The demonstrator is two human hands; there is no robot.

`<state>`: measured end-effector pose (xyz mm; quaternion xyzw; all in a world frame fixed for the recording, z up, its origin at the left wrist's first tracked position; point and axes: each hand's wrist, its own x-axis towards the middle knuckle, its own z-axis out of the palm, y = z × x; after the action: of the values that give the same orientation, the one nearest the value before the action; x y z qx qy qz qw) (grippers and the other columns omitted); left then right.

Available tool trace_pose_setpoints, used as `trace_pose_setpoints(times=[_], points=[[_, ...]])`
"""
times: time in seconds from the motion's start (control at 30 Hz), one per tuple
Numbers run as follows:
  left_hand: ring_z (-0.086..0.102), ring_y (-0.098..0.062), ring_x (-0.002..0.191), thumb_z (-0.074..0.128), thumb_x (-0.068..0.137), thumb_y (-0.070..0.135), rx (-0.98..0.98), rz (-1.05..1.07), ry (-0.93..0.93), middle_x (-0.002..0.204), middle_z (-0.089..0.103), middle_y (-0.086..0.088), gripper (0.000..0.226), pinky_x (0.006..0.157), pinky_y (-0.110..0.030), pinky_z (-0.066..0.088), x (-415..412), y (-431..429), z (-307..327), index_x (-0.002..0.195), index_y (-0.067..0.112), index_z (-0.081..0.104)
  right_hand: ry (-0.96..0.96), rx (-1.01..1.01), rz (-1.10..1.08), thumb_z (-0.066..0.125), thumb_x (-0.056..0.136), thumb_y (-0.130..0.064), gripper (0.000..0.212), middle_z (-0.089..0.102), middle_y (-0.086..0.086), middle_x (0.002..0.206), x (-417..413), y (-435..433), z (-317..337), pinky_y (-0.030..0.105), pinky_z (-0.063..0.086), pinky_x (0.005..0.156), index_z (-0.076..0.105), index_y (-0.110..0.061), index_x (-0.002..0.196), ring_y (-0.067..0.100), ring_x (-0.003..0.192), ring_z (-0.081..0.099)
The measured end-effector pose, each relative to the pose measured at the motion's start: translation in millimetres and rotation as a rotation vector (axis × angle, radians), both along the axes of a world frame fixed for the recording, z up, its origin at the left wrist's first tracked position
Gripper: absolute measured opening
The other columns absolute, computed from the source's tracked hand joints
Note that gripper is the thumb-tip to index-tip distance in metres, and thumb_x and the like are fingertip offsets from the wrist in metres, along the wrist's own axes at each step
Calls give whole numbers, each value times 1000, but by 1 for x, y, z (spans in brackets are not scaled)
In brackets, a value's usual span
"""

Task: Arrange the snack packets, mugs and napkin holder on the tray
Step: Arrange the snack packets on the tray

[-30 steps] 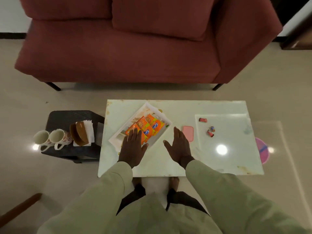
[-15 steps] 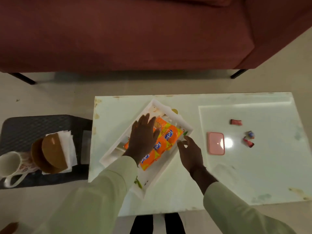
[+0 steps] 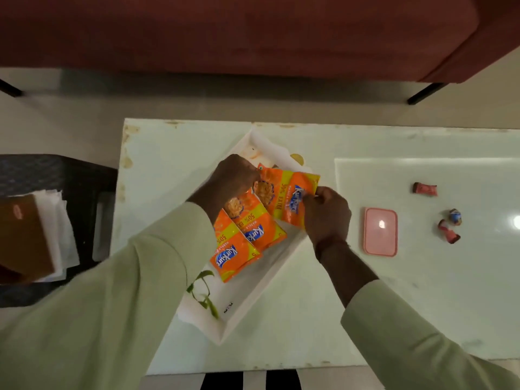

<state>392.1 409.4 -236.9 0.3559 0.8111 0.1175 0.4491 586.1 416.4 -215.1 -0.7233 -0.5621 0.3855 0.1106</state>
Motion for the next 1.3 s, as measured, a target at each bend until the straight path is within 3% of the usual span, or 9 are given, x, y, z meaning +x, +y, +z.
trace_pose_setpoints(times=[0.07, 0.23, 0.4, 0.63, 0.73, 0.83, 0.97, 1.13, 1.3], points=[[63, -18, 67, 59, 90, 20, 28, 226, -132, 101, 73, -16, 22, 59, -23, 49, -3, -10, 4, 100, 6, 72, 5, 70, 65, 61, 87, -31, 17, 74, 3, 90, -11, 24, 16, 28, 41, 69, 73, -20, 90, 27, 87, 64], [69, -35, 99, 58, 90, 17, 40, 546, -194, 108, 71, -20, 26, 77, -33, 56, -2, -24, 2, 107, 0, 70, -26, 115, 304, 66, 85, -35, 20, 75, -1, 104, -58, 89, 35, 37, 50, 91, 76, -23, 98, 25, 103, 65], [65, -36, 104, 55, 90, 25, -45, 545, -15, 113, 68, -17, 32, 91, -42, 54, 2, -22, -3, 110, 2, 66, -139, 85, 452, 64, 88, -31, 16, 72, -4, 112, -94, 113, 25, 43, 47, 99, 75, -27, 98, 23, 111, 61], [61, -31, 86, 63, 78, 35, -88, 549, 209, 90, 61, -6, 24, 84, -42, 49, 4, -21, -7, 86, 16, 50, -200, 29, 467, 60, 93, -34, 24, 69, -2, 116, -101, 114, -3, 43, 46, 101, 72, -22, 109, 23, 110, 61], [63, -32, 92, 62, 81, 38, -47, 539, 243, 101, 66, -10, 25, 86, -44, 48, 3, -28, -6, 92, 16, 55, -219, 101, 475, 58, 93, -39, 30, 64, -3, 126, -99, 107, -4, 40, 41, 104, 67, -25, 119, 23, 120, 56], [63, -35, 101, 55, 84, 54, 6, 453, 314, 107, 68, -11, 46, 88, -42, 46, 2, -36, 5, 103, 12, 62, -118, 216, 401, 64, 88, -42, 47, 58, 1, 132, -79, 86, 13, 36, 41, 102, 57, -25, 131, 21, 124, 52], [62, -34, 105, 48, 90, 56, 78, 281, 360, 107, 70, -11, 49, 87, -38, 46, -14, -60, 17, 101, 13, 70, 60, 140, 158, 70, 84, -41, 33, 71, -3, 106, -38, 16, 19, 22, 40, 80, 68, -23, 112, 17, 102, 65], [67, -35, 89, 51, 91, 43, 89, 156, 249, 91, 72, -15, 40, 82, -44, 55, -27, -81, 26, 91, 10, 73, 172, -252, -94, 69, 79, -45, 46, 75, 3, 104, -14, -65, -6, 50, 53, 95, 69, -17, 116, 29, 102, 70], [68, -33, 91, 53, 91, 23, 12, 114, 226, 96, 73, -13, 26, 81, -43, 57, -27, -88, 15, 98, 10, 73, 230, -299, -207, 65, 78, -47, 30, 76, 3, 85, -26, -90, -19, 52, 57, 84, 74, -22, 91, 30, 86, 72]])
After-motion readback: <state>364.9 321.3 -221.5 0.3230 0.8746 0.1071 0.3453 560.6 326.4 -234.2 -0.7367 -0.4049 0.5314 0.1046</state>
